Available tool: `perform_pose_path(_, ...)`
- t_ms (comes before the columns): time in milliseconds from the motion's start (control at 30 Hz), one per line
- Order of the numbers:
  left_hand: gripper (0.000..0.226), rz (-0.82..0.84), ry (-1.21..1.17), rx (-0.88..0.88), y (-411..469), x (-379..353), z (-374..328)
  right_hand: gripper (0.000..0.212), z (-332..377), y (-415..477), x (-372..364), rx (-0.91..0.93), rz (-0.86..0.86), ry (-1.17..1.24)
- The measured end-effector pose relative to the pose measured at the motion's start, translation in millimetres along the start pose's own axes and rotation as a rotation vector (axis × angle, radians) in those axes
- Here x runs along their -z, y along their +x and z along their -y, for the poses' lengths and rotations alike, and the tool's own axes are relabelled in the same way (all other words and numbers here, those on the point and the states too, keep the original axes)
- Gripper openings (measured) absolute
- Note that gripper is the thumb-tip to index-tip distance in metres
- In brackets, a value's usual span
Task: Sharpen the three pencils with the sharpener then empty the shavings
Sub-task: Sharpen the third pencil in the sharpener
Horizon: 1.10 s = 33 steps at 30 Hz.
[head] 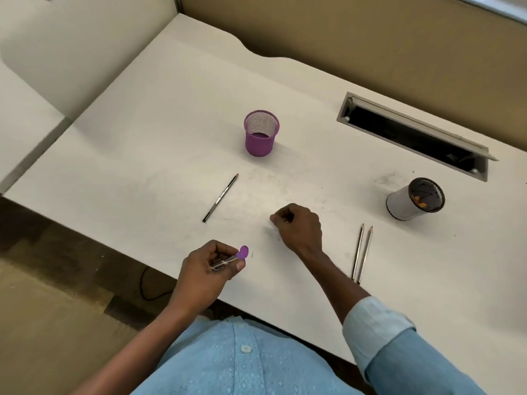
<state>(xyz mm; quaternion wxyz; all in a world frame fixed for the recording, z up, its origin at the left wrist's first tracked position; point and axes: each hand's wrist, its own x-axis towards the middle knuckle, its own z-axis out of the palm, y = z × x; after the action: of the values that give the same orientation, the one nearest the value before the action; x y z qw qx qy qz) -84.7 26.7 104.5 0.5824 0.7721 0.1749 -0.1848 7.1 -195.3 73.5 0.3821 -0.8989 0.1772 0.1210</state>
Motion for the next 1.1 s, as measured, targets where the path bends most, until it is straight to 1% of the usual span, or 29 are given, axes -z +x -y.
perform_pose_path(100,0.017,-0.048,-0.026,0.018,-0.9,11.6,5.0,0.030,32.9,18.0,-26.7,0.002,0.089,-0.089)
perform_pose_path(200,0.019,-0.092,-0.059,0.039,-2.7,19.6,8.0,0.042,60.6,35.0,-51.6,0.012,0.124,-0.178)
perform_pose_path(300,0.019,-0.114,-0.097,0.051,-5.6,26.4,11.5,0.055,80.3,47.4,-71.9,0.025,0.117,-0.244)
perform_pose_path(433,0.020,-0.142,-0.112,0.059,-7.6,34.2,17.2,0.066,101.0,56.5,-90.1,0.006,0.095,-0.260)
perform_pose_path(500,0.020,-0.149,-0.116,0.066,-7.0,37.0,19.2,0.064,108.5,57.9,-93.8,-0.019,0.094,-0.244)
perform_pose_path(667,0.021,-0.133,-0.106,0.072,-1.7,42.9,23.9,0.039,115.3,58.7,-101.3,-0.055,0.100,-0.217)
perform_pose_path(733,0.021,-0.116,-0.093,0.073,1.7,44.2,24.8,0.035,115.1,59.1,-102.0,-0.082,0.088,-0.214)
perform_pose_path(833,0.021,-0.089,-0.080,0.069,6.3,44.6,23.6,0.023,111.8,57.9,-100.4,-0.106,0.063,-0.197)
perform_pose_path(967,0.021,-0.053,-0.058,0.048,12.0,42.2,20.0,0.026,103.8,58.1,-94.3,-0.112,0.052,-0.173)
perform_pose_path(1033,0.021,-0.044,-0.052,0.039,13.9,40.8,18.4,0.028,99.1,58.1,-88.1,-0.081,0.107,-0.133)
perform_pose_path(1100,0.021,-0.036,-0.037,0.033,15.5,39.2,16.2,0.025,92.9,54.6,-78.8,-0.006,0.158,-0.076)
